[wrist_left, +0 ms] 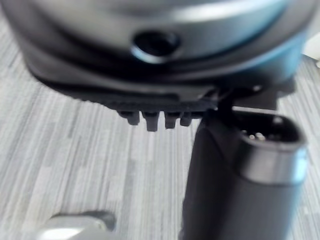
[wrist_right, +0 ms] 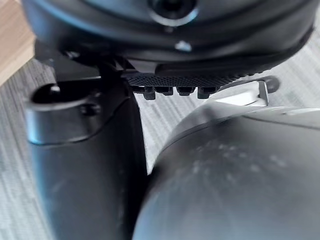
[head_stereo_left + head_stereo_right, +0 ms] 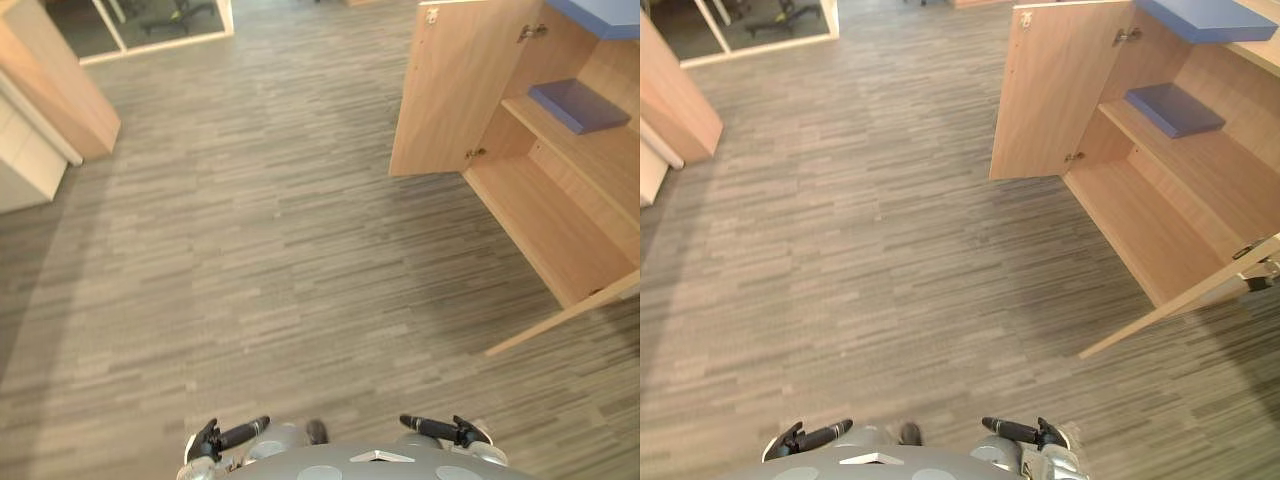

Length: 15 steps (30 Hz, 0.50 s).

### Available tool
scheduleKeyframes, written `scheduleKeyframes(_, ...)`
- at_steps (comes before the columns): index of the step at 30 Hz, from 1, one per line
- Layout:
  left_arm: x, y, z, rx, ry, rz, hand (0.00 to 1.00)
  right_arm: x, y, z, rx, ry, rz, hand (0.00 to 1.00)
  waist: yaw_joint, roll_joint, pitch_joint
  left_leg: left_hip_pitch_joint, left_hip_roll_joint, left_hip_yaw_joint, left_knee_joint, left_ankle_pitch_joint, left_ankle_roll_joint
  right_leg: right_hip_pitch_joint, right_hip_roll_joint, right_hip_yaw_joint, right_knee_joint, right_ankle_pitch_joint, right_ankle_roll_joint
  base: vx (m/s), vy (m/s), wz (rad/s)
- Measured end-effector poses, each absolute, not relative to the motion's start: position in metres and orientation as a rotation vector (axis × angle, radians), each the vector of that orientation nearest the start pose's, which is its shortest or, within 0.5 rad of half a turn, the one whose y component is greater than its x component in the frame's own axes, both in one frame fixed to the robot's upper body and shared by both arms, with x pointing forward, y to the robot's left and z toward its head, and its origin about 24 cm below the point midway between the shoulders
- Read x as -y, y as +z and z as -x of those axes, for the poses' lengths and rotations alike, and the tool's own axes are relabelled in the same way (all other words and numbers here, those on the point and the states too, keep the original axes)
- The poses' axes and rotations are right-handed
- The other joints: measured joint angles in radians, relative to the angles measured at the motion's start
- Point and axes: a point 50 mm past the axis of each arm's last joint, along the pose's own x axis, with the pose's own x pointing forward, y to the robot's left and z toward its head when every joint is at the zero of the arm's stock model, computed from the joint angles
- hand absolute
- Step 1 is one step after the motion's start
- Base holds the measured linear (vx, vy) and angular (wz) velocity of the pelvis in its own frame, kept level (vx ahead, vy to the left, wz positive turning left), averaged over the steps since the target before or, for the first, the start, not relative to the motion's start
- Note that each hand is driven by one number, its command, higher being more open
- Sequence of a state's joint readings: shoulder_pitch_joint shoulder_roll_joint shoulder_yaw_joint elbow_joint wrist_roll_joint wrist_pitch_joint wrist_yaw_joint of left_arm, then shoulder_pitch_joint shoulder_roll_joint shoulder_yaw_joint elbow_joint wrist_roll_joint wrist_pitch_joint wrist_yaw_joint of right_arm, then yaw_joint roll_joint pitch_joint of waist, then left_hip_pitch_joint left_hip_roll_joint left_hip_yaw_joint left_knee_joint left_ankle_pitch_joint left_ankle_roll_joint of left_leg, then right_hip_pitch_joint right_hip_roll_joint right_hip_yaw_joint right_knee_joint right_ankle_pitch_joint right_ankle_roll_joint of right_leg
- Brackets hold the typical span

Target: Walk over to the cabinet, pick up the folder, carry it to the office cabinet, place the folder inside the office cabinet, then close the office cabinet door

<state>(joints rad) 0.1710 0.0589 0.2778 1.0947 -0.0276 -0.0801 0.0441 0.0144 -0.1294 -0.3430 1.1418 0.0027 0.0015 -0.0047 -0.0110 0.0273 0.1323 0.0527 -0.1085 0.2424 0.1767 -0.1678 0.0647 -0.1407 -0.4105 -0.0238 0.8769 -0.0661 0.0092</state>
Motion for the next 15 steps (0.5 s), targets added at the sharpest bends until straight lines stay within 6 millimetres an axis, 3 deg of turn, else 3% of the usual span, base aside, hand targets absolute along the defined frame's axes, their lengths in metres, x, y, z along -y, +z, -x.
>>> scheduleKeyframes(1, -0.209, -0.168, -0.046, -1.173, 0.386, 0.087, 1.00, 0.237, -0.156, -0.100, -1.101, -0.386, -0.075, 1.00, -0.008, 0.006, -0.001, 0.044, -0.006, -0.002, -0.022, -0.003, 0.007, -0.031, -0.004, -0.063, 0.113, -0.005, -0.017, 0.46, 0.129, -0.04)
scheduleKeyframes(2, -0.205, -0.169, -0.044, -1.187, 0.361, 0.081, 1.00, 0.241, -0.154, -0.105, -1.092, -0.393, -0.064, 1.00, -0.014, 0.022, 0.002, 0.108, -0.001, -0.002, -0.053, -0.004, 0.009, -0.059, 0.000, -0.188, 0.209, -0.054, -0.040, 0.38, 0.084, -0.10)
scheduleKeyframes(3, -0.203, -0.170, -0.043, -1.191, 0.351, 0.078, 1.00, 0.242, -0.153, -0.108, -1.085, -0.395, -0.062, 1.00, -0.014, 0.027, 0.003, 0.127, 0.005, -0.002, -0.062, -0.004, 0.009, -0.069, 0.006, -0.229, 0.218, -0.082, -0.043, 0.44, 0.056, -0.19)
scheduleKeyframes(5, -0.199, -0.171, -0.044, -1.201, 0.323, 0.075, 1.00, 0.241, -0.150, -0.117, -1.052, -0.393, -0.059, 1.00, -0.017, 0.045, 0.016, 0.172, 0.036, 0.000, -0.081, -0.005, 0.011, -0.101, 0.050, -0.331, 0.148, -0.162, -0.028, 0.30, -0.044, -0.17)
scheduleKeyframes(6, -0.198, -0.171, -0.046, -1.198, 0.309, 0.072, 1.00, 0.240, -0.147, -0.127, -1.016, -0.389, -0.059, 1.00, -0.021, 0.052, 0.033, 0.201, 0.067, 0.002, -0.095, -0.006, 0.011, -0.123, 0.092, -0.391, 0.002, -0.185, -0.011, 0.28, -0.106, -0.08)
scheduleKeyframes(7, -0.198, -0.171, -0.048, -1.195, 0.302, 0.067, 1.00, 0.239, -0.146, -0.129, -1.010, -0.390, -0.061, 1.00, -0.022, 0.052, 0.042, 0.211, 0.079, 0.003, -0.098, -0.006, 0.010, -0.127, 0.105, -0.416, -0.077, -0.179, -0.002, 0.33, -0.161, -0.06)
scheduleKeyframes(8, -0.200, -0.170, -0.050, -1.188, 0.297, 0.063, 1.00, 0.233, -0.147, -0.132, -1.006, -0.385, -0.071, 1.00, -0.020, 0.050, 0.052, 0.228, 0.092, 0.011, -0.114, -0.010, 0.003, -0.143, 0.126, -0.456, -0.239, -0.146, 0.027, 0.30, -0.178, -0.06)
scheduleKeyframes(10, -0.207, -0.169, -0.052, -1.179, 0.294, 0.033, 1.00, 0.225, -0.149, -0.132, -1.014, -0.386, -0.080, 1.00, -0.016, 0.014, 0.059, 0.263, 0.096, 0.032, -0.145, -0.037, -0.043, -0.157, 0.153, -0.495, -0.470, -0.040, 0.042, 0.29, -0.190, -0.05)
scheduleKeyframes(11, -0.210, -0.168, -0.053, -1.178, 0.294, 0.020, 1.00, 0.222, -0.150, -0.130, -1.021, -0.387, -0.093, 1.00, -0.018, -0.010, 0.061, 0.290, 0.095, 0.036, -0.158, -0.058, -0.075, -0.155, 0.157, -0.497, -0.503, 0.080, -0.012, 0.35, -0.233, -0.29)
scheduleKeyframes(12, -0.204, -0.170, -0.052, -1.194, 0.287, 0.037, 1.00, 0.226, -0.148, -0.134, -1.011, -0.388, -0.081, 1.00, -0.004, 0.020, 0.065, 0.305, 0.119, 0.055, -0.170, -0.067, -0.091, -0.163, 0.194, -0.499, -0.492, 0.059, -0.077, 0.38, -0.291, -0.59)
scheduleKeyframes(13, -0.204, -0.169, -0.059, -1.181, 0.289, 0.042, 1.00, 0.222, -0.148, -0.135, -1.002, -0.392, -0.095, 1.00, 0.007, 0.018, 0.066, 0.296, 0.128, 0.085, -0.154, -0.055, -0.081, -0.190, 0.199, -0.494, -0.449, 0.006, -0.076, 0.35, -0.298, -0.65)
scheduleKeyframes(15, -0.204, -0.169, -0.060, -1.183, 0.292, 0.039, 1.00, 0.222, -0.147, -0.136, -0.992, -0.403, -0.114, 1.00, -0.003, 0.017, 0.066, 0.311, 0.146, 0.093, -0.140, -0.044, -0.085, -0.189, 0.194, -0.517, -0.383, -0.068, -0.087, 0.28, -0.311, -0.19)
